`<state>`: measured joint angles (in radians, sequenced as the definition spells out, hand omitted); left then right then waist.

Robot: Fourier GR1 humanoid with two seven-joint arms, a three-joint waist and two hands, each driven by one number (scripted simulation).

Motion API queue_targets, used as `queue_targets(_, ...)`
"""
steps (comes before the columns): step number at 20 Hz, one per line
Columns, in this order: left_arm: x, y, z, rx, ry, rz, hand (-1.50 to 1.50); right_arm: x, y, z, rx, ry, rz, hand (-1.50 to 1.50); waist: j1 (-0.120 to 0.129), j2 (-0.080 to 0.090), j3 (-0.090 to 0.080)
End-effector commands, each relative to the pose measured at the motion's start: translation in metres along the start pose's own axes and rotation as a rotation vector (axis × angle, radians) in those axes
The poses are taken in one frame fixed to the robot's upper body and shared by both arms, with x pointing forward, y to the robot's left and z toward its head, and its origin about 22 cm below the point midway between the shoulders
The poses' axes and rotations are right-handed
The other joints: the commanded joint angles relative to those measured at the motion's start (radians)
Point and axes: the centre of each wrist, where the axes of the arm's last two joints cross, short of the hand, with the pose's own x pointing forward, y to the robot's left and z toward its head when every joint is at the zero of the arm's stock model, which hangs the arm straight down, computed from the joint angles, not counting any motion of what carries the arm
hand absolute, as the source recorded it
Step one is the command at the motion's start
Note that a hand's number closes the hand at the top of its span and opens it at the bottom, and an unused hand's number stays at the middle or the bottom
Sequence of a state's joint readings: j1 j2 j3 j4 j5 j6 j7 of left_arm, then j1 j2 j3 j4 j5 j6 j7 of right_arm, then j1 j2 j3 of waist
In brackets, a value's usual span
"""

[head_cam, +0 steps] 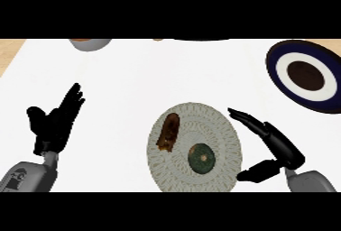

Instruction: Pick the squash from the placemat and place it in the plate

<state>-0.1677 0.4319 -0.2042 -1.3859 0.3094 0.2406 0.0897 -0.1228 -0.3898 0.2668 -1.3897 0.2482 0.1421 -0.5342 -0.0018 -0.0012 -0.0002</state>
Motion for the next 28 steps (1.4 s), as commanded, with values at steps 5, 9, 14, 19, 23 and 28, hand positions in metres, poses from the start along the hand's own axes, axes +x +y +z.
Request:
queue_targets(5,0.011,0.014,-0.016,0.017,-0.003,0.002,0.0,0.046,0.002,-0.012,0.17,0.119,0.124,-1.5,-0.005,-0.001,-0.001)
queue_targets(9,0.001,0.002,-0.011,0.002,-0.008,-0.008,0.0,0.041,0.005,-0.022,0.235,0.171,0.227,-1.5,0.001,0.001,0.0)
queue_targets(14,0.003,0.006,0.006,-0.01,-0.001,-0.006,0.0,0.055,0.018,-0.044,0.263,0.248,0.339,-1.5,0.007,0.0,0.0)
queue_targets(19,-0.012,-0.007,-0.005,-0.005,0.003,-0.026,0.0,0.071,0.028,-0.047,0.343,0.285,0.405,-1.5,0.0,0.001,0.0)
queue_targets(23,0.002,0.004,0.002,-0.001,0.011,-0.009,0.0,0.062,0.039,-0.039,0.404,0.3,0.4,-1.5,0.002,0.0,0.0)
queue_targets(28,0.002,0.016,-0.011,-0.014,-0.008,0.004,0.0,0.059,0.057,-0.071,0.411,0.33,0.407,-1.5,0.003,0.001,0.0)
